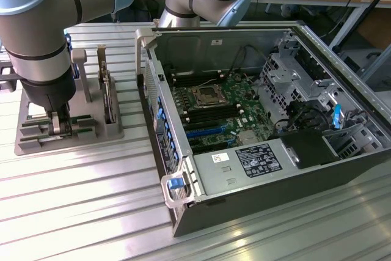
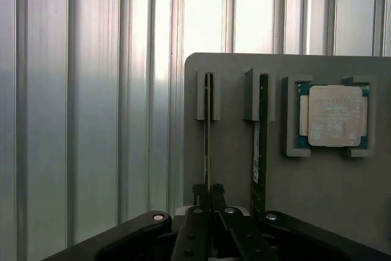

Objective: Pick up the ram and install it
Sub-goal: 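Pick up the ram and move it above insertion slot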

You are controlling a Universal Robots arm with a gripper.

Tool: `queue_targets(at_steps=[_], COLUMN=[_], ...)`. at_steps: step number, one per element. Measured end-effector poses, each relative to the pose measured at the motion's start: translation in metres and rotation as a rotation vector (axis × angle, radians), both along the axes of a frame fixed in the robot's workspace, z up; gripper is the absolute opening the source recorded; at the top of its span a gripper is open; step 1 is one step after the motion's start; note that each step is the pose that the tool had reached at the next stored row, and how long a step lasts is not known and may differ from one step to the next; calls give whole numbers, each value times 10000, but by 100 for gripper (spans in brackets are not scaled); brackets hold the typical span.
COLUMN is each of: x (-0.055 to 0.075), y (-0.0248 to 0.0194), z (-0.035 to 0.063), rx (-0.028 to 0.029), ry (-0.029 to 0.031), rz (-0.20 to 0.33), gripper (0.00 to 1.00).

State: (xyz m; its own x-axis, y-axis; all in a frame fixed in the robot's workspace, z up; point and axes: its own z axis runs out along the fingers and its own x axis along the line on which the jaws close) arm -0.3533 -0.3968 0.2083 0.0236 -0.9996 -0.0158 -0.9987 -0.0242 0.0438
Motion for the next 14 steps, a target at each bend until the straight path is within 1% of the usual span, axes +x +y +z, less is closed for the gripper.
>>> queue_targets(at_steps=[8, 14], x=[0, 0], y=[0, 0], z=[32, 79], rx=[0, 0], ry=[1, 1], rz=[0, 0], gripper=[12, 12])
